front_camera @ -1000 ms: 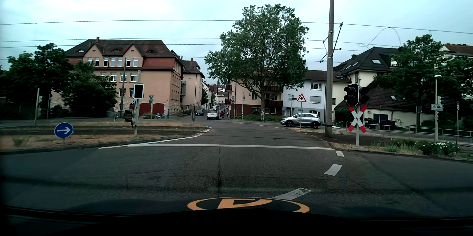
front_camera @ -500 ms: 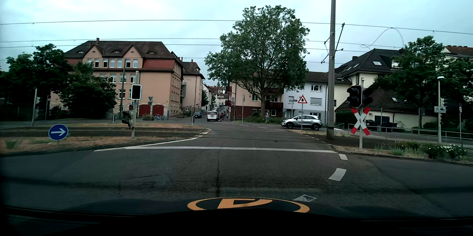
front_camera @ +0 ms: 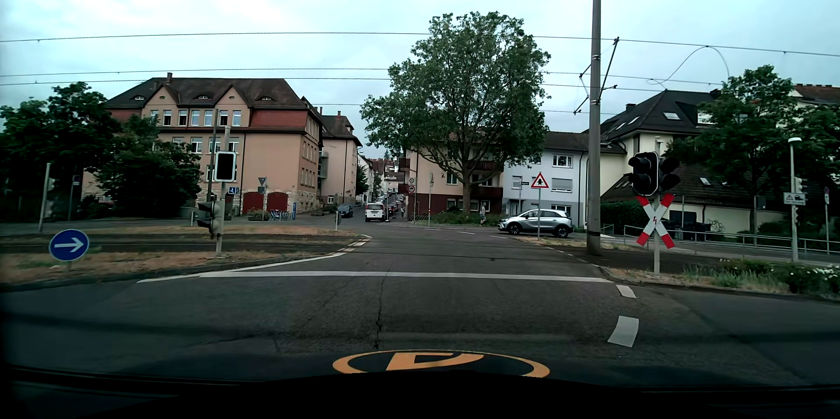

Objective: Follow the waypoints while adhering to traffic rules and regulations

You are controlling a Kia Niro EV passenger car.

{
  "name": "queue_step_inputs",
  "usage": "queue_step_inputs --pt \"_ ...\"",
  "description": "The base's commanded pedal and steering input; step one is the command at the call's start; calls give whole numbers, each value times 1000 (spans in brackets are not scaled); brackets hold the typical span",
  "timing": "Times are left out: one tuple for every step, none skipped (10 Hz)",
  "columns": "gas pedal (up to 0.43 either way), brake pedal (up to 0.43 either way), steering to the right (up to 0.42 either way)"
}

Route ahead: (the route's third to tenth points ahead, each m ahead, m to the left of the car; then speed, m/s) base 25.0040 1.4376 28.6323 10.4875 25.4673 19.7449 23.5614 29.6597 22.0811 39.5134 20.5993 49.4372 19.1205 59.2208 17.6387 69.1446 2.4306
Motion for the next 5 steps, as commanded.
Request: queue_step_inputs --pt "339 0 9" --pt "339 0 9" --pt "339 0 9" --pt "339 0 9" --pt "339 0 8"
